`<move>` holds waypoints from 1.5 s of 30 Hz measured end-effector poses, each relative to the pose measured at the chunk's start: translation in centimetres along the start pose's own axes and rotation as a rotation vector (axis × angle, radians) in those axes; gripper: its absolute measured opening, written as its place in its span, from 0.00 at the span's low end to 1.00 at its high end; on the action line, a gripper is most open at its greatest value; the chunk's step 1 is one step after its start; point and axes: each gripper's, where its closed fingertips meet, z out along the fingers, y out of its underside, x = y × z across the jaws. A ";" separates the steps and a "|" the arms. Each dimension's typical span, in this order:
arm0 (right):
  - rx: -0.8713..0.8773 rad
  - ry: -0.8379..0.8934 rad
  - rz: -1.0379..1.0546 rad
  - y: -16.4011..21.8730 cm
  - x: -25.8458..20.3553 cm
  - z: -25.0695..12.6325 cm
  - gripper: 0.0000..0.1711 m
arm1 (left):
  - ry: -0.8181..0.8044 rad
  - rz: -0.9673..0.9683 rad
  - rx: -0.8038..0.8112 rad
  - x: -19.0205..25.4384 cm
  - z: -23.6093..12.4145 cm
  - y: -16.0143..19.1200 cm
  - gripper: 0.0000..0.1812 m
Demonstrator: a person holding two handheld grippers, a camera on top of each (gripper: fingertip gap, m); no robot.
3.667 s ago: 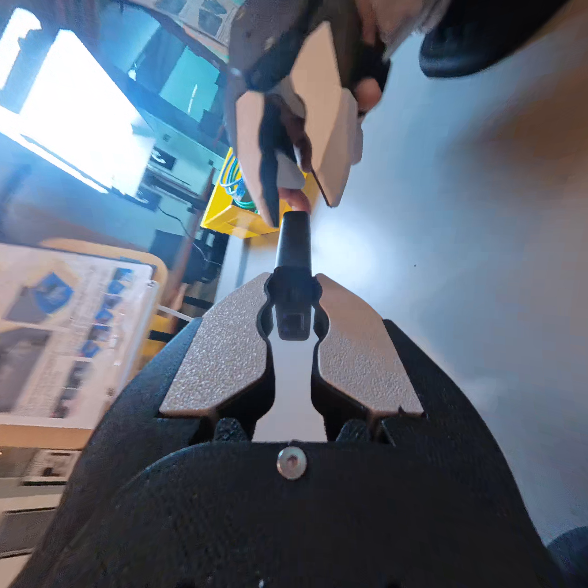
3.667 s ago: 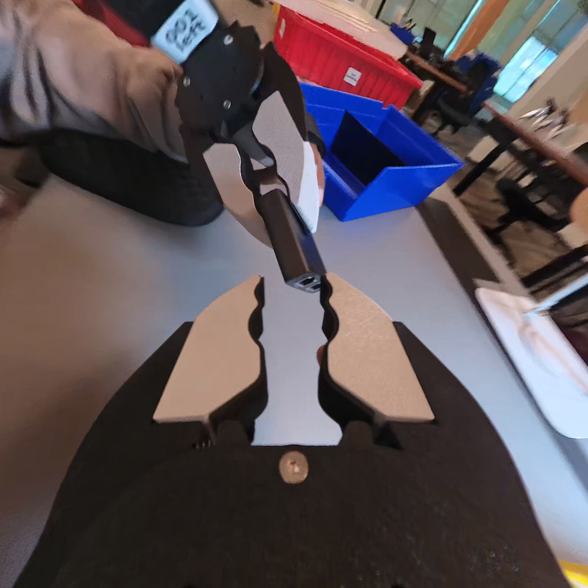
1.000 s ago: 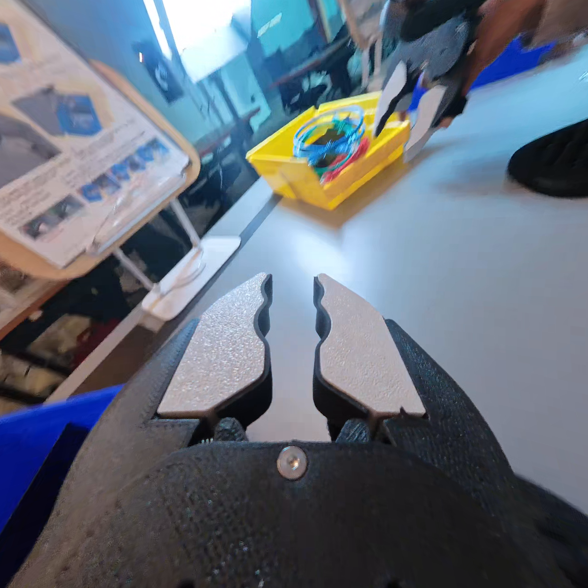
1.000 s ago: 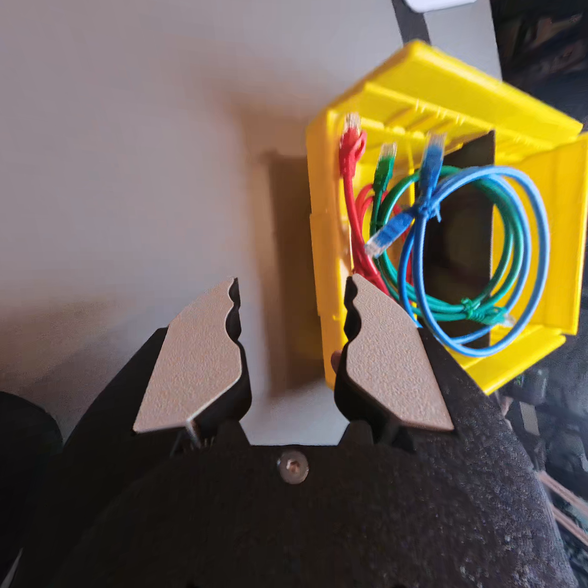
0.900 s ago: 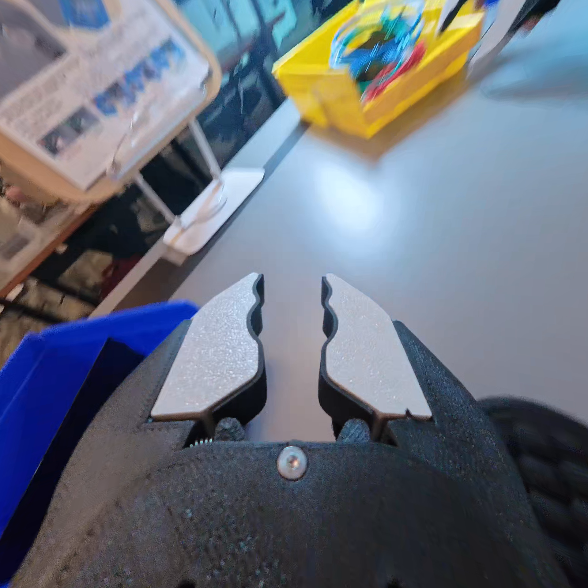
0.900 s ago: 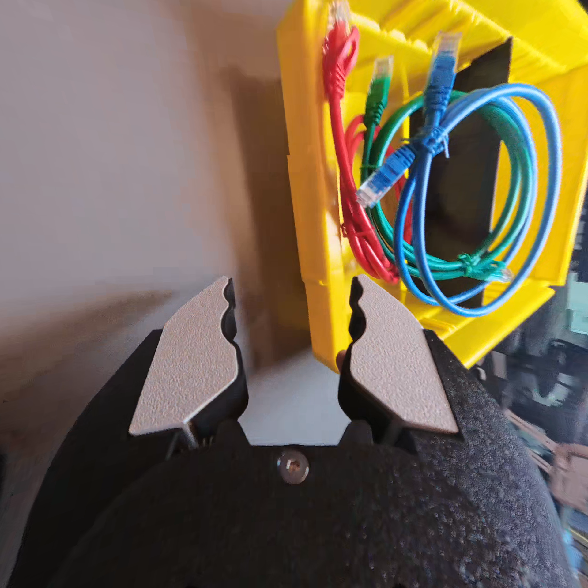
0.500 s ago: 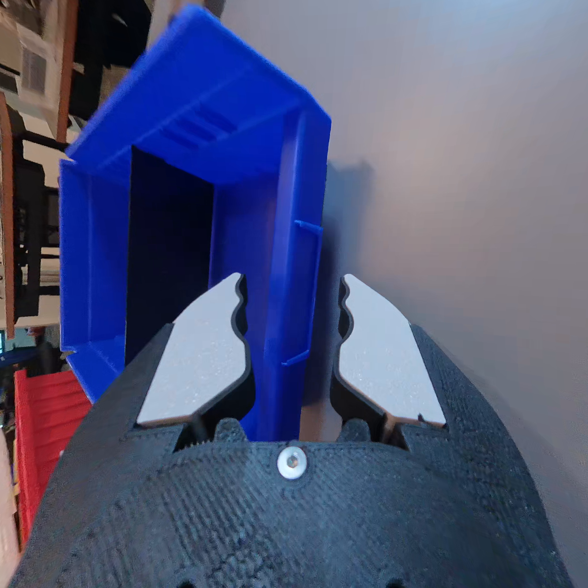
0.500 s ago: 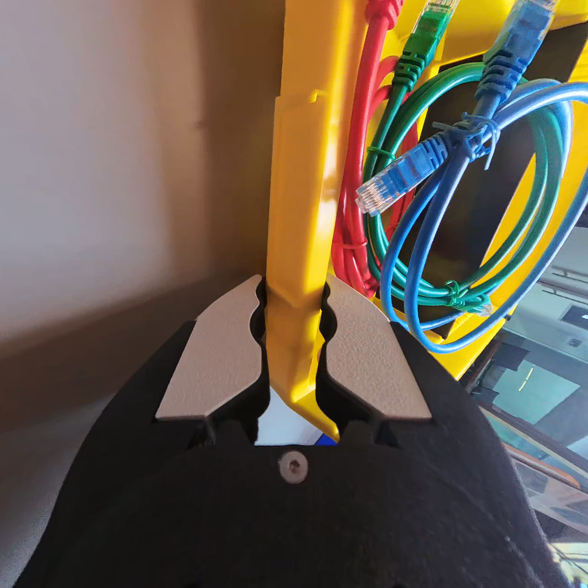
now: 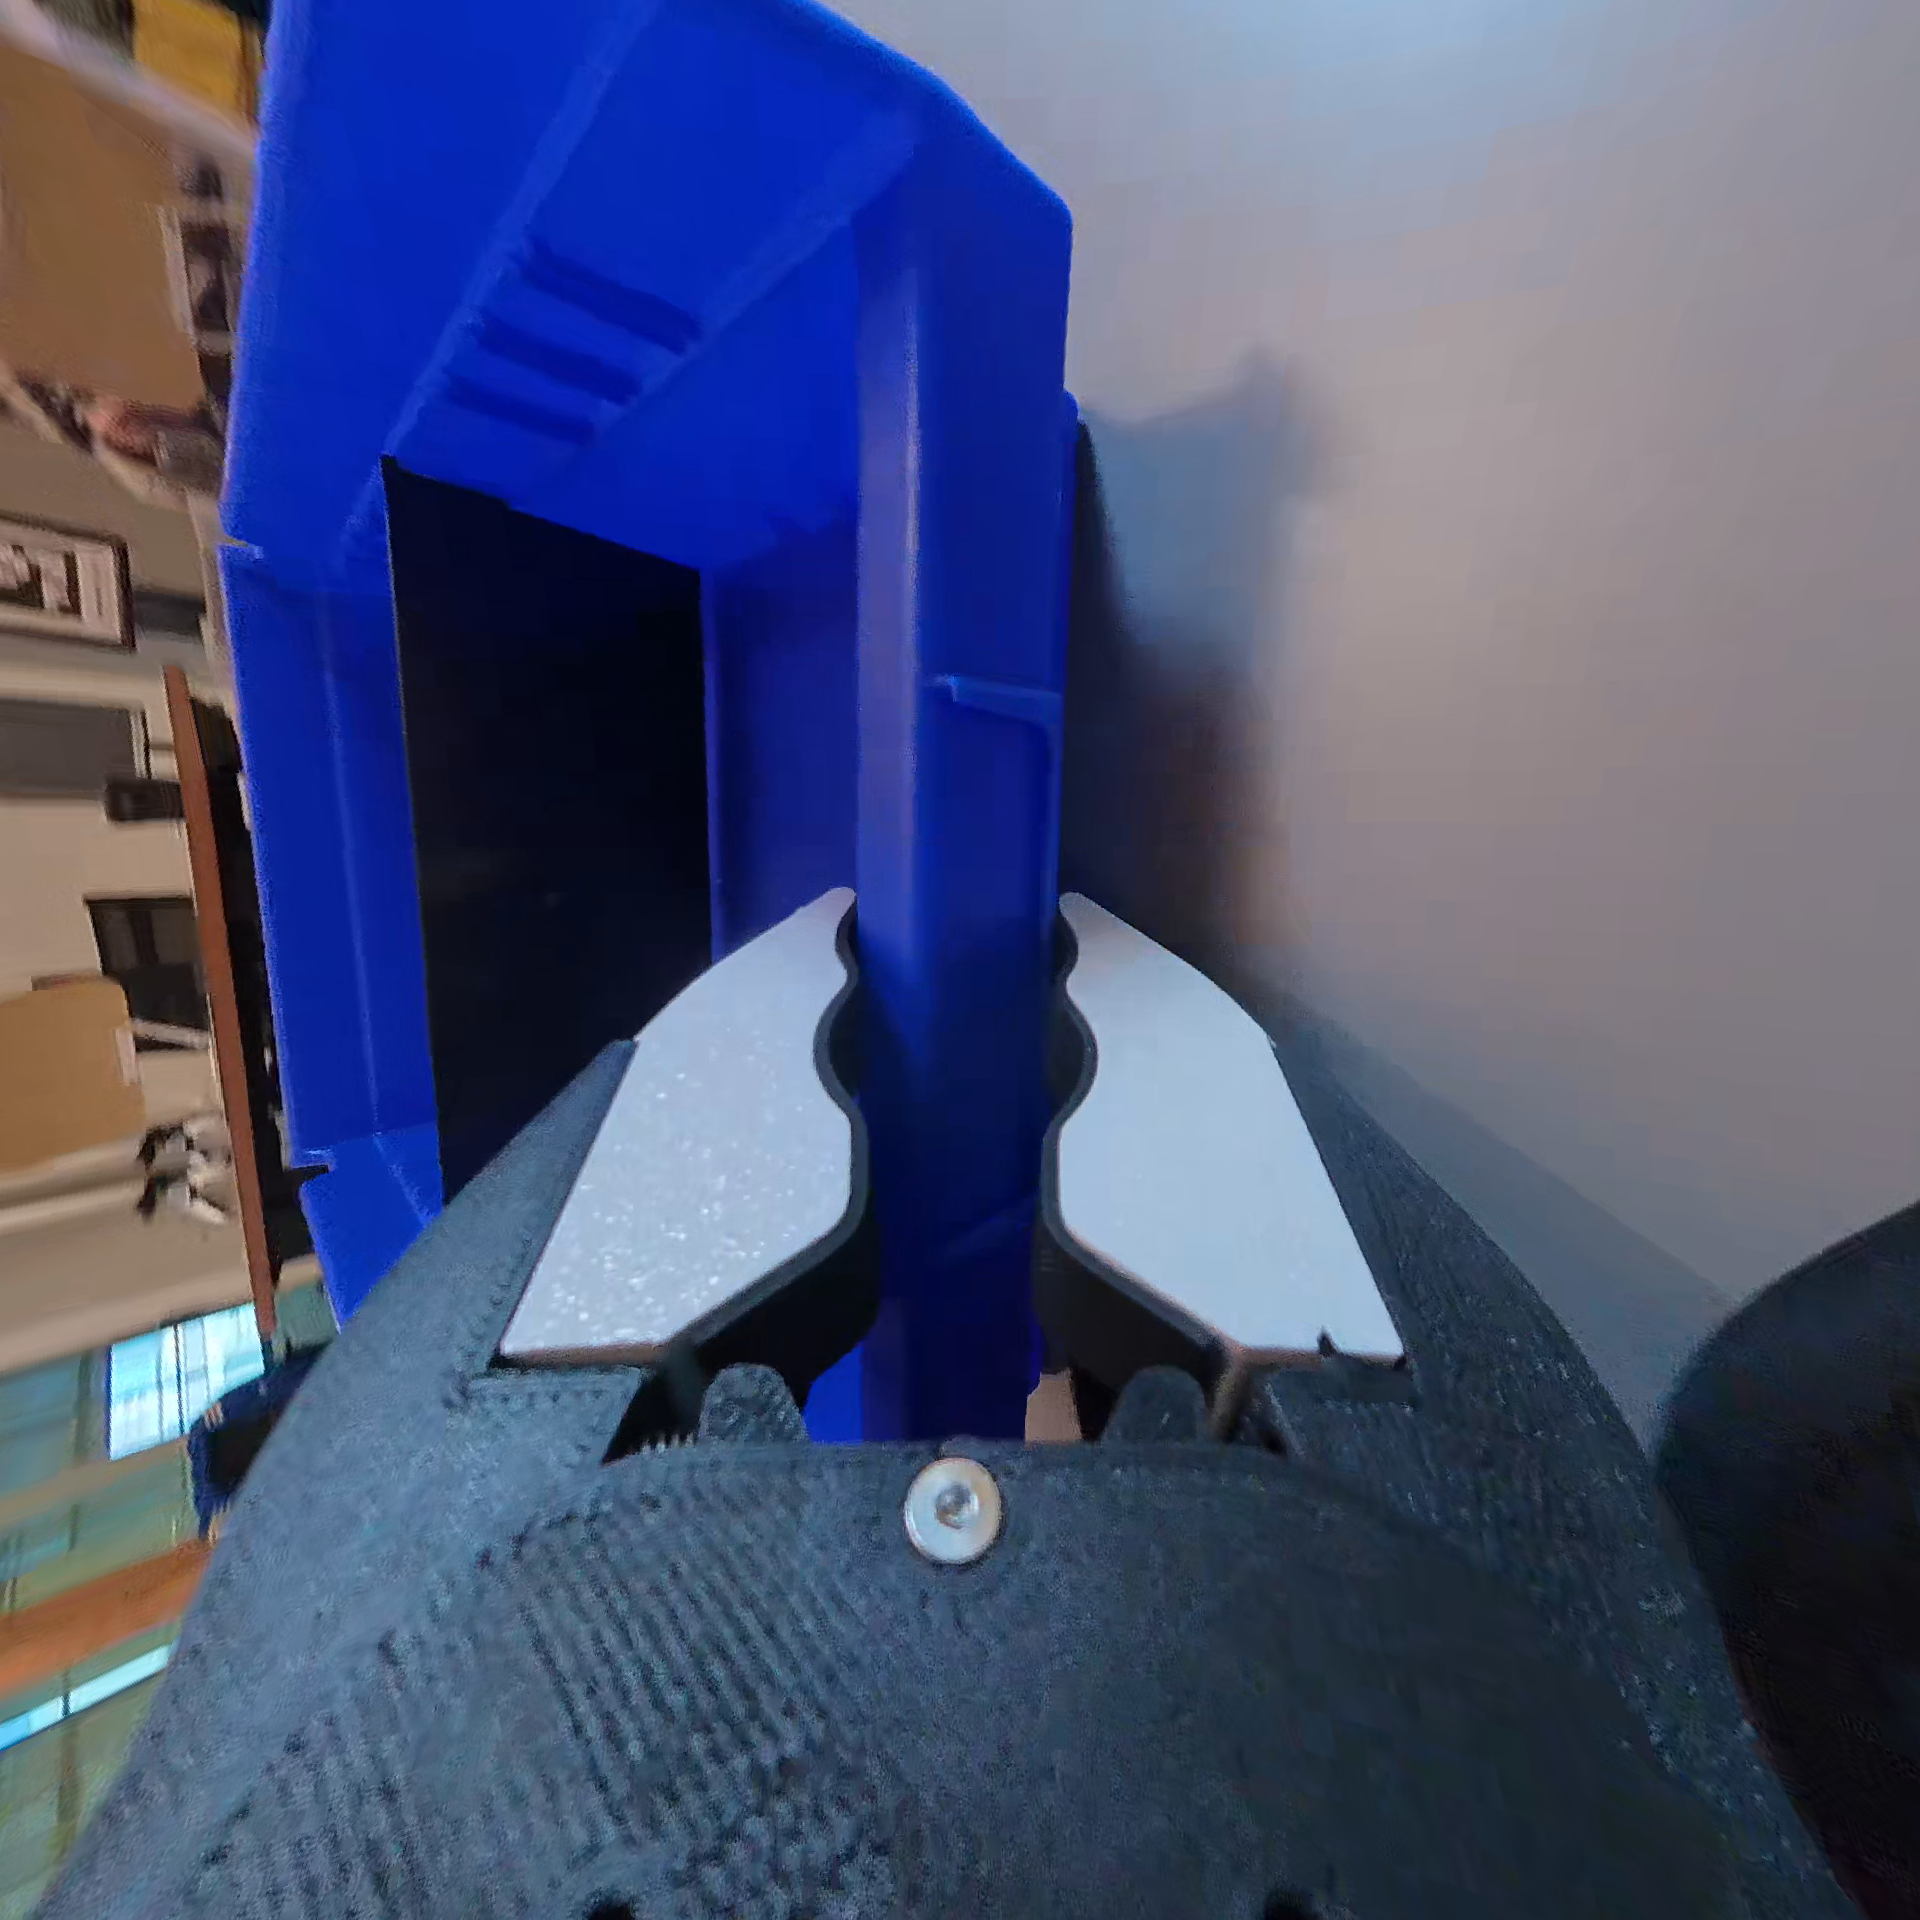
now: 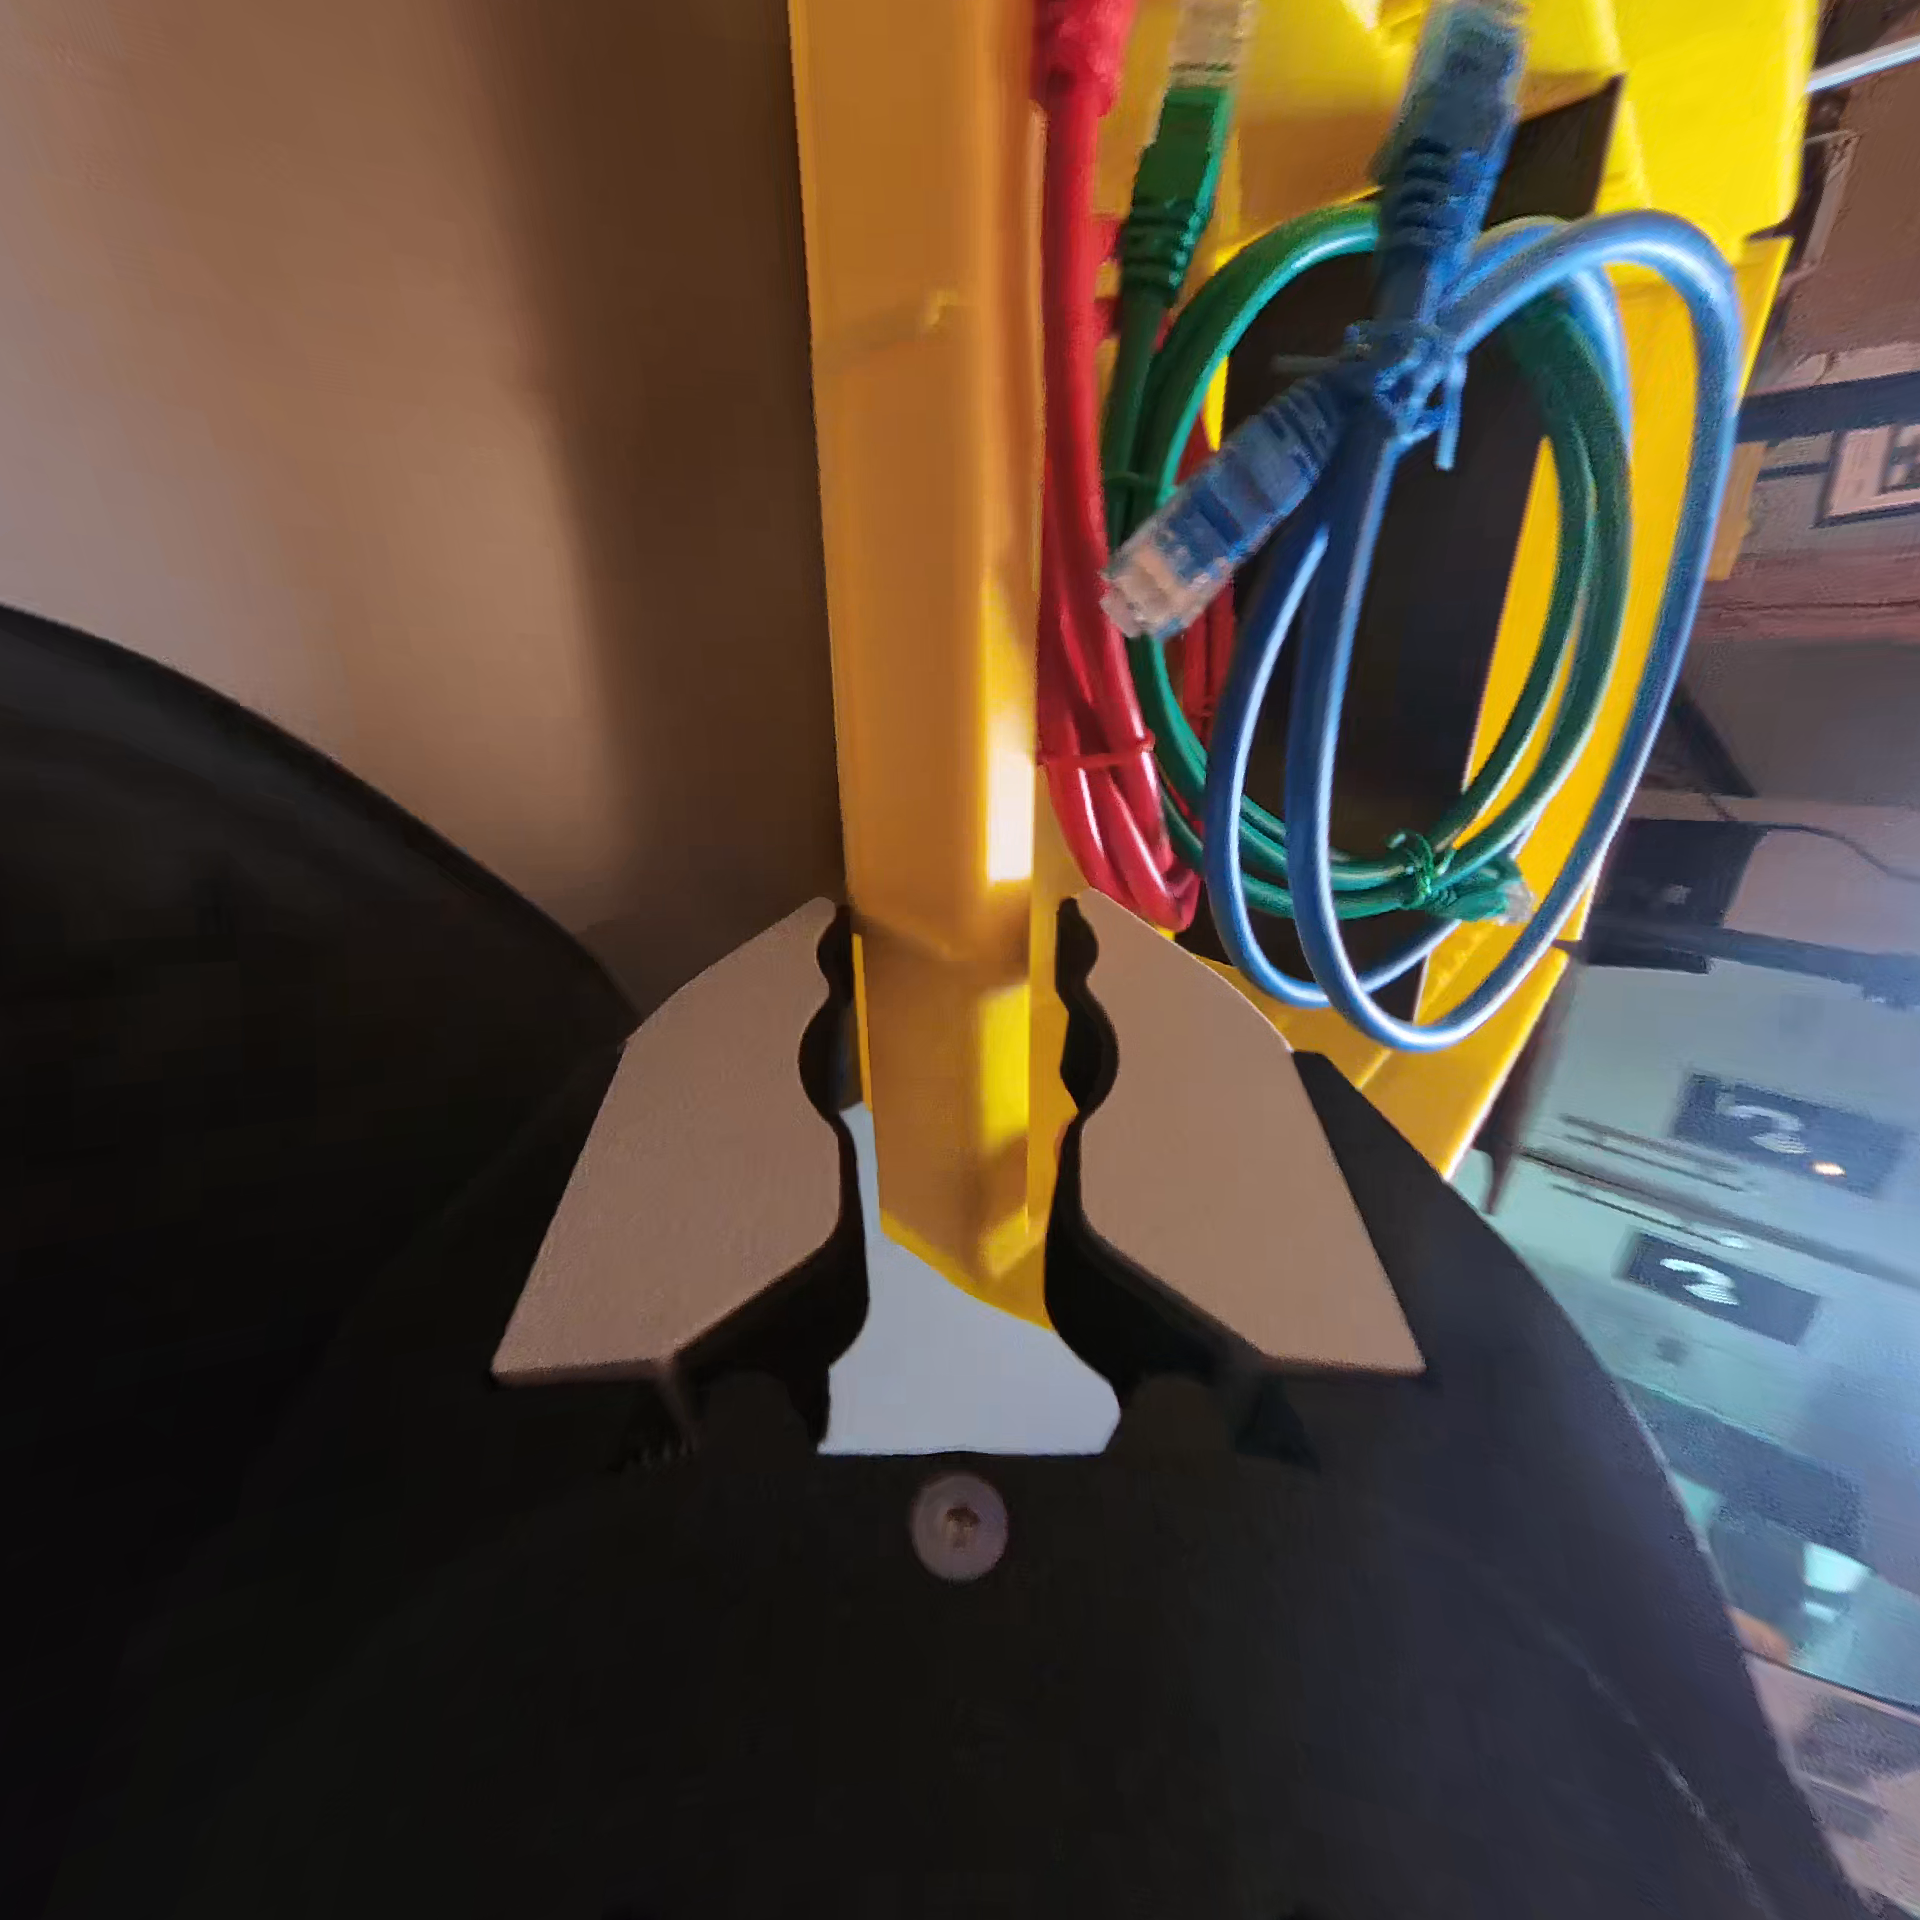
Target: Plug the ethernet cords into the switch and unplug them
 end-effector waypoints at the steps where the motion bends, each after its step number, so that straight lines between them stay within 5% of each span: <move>1: 0.049 -0.010 0.071 -0.7 -0.2 -1.0 0.22 | 0.012 0.025 0.034 0.7 -0.1 -1.6 0.18; 5: 0.258 0.049 0.364 -1.9 1.4 -5.5 0.21 | 0.066 0.125 0.147 3.0 0.4 -8.2 0.17; 9: 0.317 0.131 0.650 1.6 3.3 -7.6 0.21 | 0.098 0.189 0.241 3.9 1.8 -13.8 0.18; 13: 0.321 0.091 0.880 4.7 2.8 -6.2 0.25 | 0.024 -0.002 0.189 2.1 3.8 -15.9 0.29; 16: 0.319 0.076 0.964 5.6 2.6 -4.6 0.28 | 0.031 -0.108 0.359 2.1 0.4 -19.9 0.27; 21: 0.393 -0.030 1.093 4.7 3.1 -2.4 0.30 | 0.461 -0.445 0.573 7.7 -5.3 -26.5 0.25; 23: 0.426 -0.088 1.137 4.1 3.5 -1.4 0.28 | 0.506 -0.564 0.579 8.2 -4.4 -27.9 0.35; 27: 0.377 0.029 1.047 4.3 4.1 -0.8 0.13 | 0.567 -0.746 0.598 8.1 -2.5 -30.7 0.34; 34: 0.326 0.143 0.909 2.8 1.7 -4.6 0.11 | 0.487 -0.657 0.590 8.5 -3.9 -30.4 0.25; 40: 0.393 0.310 0.883 0.7 2.9 -13.1 0.07 | 0.374 -0.512 0.717 7.2 -12.3 -29.8 0.18; 45: 0.555 0.418 0.794 -4.9 6.4 -18.4 0.07 | 0.162 -0.537 0.816 2.3 -18.9 -26.5 0.17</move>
